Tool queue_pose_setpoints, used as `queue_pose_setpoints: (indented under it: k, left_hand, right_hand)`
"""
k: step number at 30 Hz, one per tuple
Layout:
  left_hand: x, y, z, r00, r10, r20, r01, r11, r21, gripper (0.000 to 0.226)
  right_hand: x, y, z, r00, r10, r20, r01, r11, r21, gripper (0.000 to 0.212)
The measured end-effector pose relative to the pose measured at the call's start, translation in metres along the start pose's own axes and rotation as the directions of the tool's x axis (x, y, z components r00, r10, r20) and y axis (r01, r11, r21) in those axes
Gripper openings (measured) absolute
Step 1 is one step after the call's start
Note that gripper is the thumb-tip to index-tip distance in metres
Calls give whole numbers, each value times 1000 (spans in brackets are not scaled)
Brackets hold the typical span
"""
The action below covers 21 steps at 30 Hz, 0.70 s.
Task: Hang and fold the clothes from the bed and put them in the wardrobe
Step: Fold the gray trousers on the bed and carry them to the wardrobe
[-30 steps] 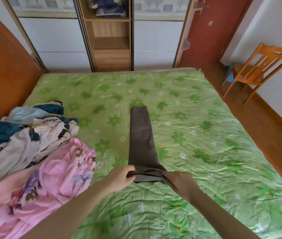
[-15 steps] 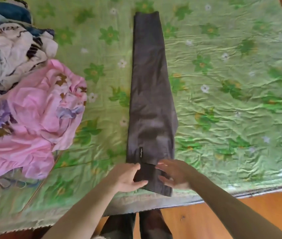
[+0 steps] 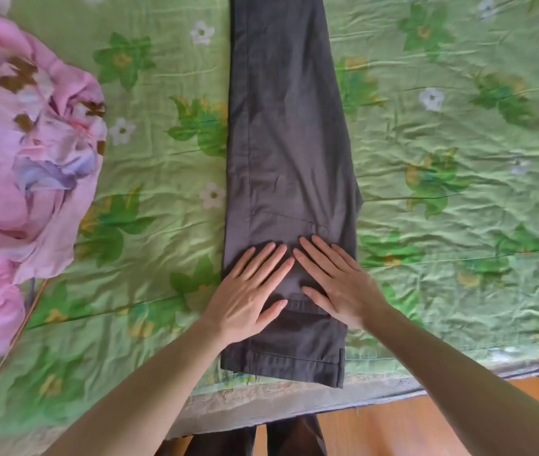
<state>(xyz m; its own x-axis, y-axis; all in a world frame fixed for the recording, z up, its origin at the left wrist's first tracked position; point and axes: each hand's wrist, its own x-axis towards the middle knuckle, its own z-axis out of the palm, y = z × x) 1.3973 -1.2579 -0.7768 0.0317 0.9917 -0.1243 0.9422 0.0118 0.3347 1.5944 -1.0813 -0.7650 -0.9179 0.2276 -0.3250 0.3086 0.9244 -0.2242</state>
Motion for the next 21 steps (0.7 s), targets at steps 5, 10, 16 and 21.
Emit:
queue_pose_setpoints:
  k: [5,10,16,21]
  left_hand:
    - [2,2,8,996,-14,-83,11,999,-37,74]
    - [-14,-17,-5,980,185,-68,-193,972,-131,68]
    - [-45,-61,-22,866,496,62,-498,866,38,69]
    - [-40,-65,-21,850,503,155,-517,853,66,98]
  right_hand:
    - [3,1,12,997,-7,-76,9,1000,18,69]
    - [-19,17,0,966,-250,-67,252,967,22,81]
    - [-57,36,10,901,-431,47,427,866,-260,109]
    - [-56,15,19,892,-447,-67,412,865,-287,106]
